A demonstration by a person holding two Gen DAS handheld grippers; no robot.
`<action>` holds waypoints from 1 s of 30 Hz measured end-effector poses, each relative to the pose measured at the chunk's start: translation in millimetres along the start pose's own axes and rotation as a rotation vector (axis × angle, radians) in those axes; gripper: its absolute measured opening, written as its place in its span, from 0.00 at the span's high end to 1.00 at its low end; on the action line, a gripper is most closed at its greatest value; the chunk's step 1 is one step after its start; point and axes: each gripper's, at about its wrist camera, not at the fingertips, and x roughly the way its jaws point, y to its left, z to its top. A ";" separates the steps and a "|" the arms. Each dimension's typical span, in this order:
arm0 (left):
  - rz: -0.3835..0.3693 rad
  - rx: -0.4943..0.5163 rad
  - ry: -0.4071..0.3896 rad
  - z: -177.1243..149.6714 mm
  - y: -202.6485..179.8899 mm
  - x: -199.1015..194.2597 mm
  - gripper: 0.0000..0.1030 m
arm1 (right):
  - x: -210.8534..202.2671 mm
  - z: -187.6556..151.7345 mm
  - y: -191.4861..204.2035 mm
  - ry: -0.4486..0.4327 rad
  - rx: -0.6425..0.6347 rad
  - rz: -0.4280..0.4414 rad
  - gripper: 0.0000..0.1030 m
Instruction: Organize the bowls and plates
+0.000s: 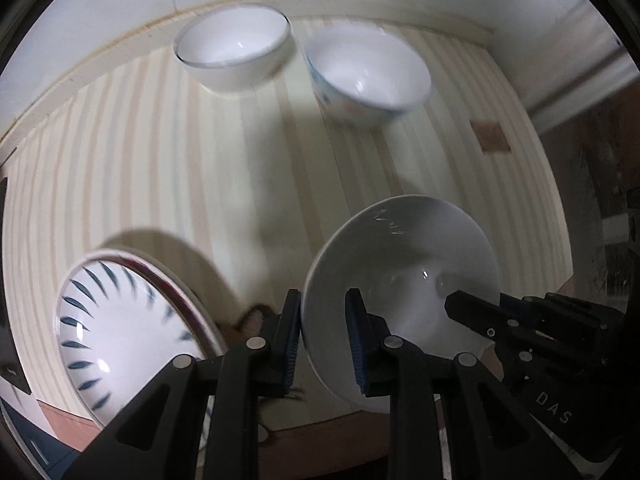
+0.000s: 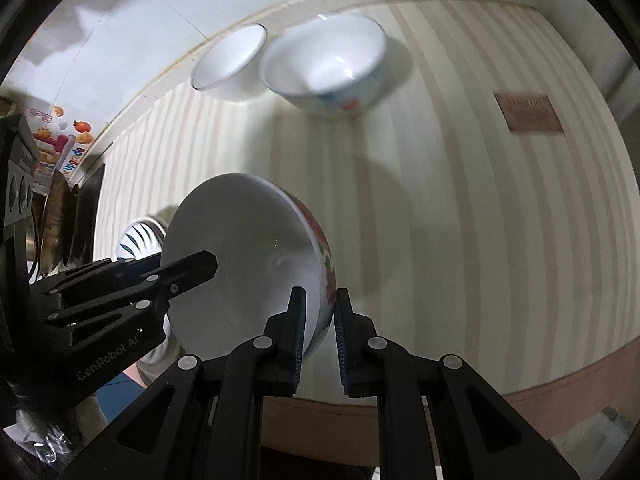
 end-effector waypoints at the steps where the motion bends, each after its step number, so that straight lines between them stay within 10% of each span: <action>1: 0.000 0.004 0.007 -1.0 -2.9 4.3 0.81 | 3.7 -3.3 -4.1 0.006 0.008 -0.003 0.85; 24: 0.037 0.041 0.015 1.6 -12.9 -2.5 0.80 | 10.3 -12.3 -37.5 0.047 0.084 0.033 0.84; 30: 0.010 -0.061 -0.086 66.5 9.5 -28.8 0.68 | -30.5 47.3 -50.9 -0.086 0.117 0.082 0.58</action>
